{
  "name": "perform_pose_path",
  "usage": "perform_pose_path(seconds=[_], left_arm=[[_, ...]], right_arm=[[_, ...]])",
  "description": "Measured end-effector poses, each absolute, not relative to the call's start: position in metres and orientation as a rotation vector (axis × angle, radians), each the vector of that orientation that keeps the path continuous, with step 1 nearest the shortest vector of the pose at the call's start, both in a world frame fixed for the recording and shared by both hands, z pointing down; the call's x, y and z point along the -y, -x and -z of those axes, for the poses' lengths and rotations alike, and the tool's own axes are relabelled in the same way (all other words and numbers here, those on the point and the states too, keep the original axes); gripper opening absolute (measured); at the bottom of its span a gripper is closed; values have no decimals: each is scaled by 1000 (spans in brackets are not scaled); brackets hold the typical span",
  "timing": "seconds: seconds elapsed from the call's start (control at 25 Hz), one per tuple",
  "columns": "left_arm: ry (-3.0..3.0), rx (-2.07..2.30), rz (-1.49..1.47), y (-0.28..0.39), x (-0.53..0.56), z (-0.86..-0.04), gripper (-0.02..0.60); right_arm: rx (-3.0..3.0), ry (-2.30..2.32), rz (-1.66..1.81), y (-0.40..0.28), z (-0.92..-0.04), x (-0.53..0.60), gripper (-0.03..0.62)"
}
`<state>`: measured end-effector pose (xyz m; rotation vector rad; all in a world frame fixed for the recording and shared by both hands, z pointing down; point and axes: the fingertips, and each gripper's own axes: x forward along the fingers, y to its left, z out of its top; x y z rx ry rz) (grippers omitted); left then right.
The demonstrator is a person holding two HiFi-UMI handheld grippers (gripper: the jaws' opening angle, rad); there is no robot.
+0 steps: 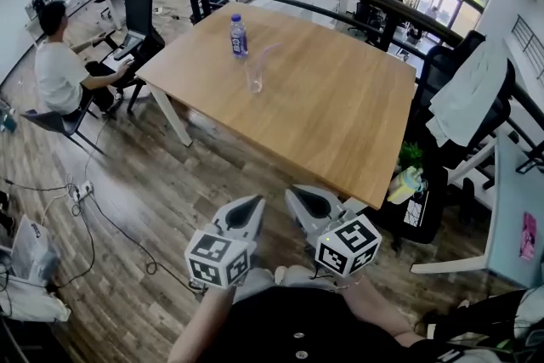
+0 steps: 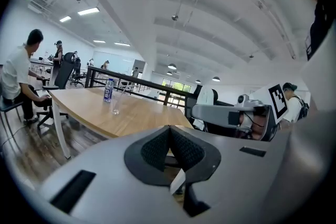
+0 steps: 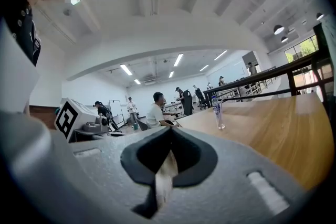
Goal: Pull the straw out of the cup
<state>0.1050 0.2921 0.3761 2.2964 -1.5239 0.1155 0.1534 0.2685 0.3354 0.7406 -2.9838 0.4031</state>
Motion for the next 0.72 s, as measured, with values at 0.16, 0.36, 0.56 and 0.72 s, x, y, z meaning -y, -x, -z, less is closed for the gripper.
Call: perform_pose_path(seconds=[0.16,0.36,0.56,0.72], left_arm=[[-2293,1531,-102,-110,-283,-379,14],[-2259,1539,-94,-114,-279,-386,14],[-2209,1539,-86,-116,-279,-398,14],[-2193,1533,-65,-109,-271,-403,14]], right_arm=[[2971,-719,-372,-160,-341,-264,-2],[2960,-711,-409,-167,-351,-262,-2],[2926,-677,-448,-167,-371,-261,-2],[2911,-701,-428,-160,-377,-245,-2]])
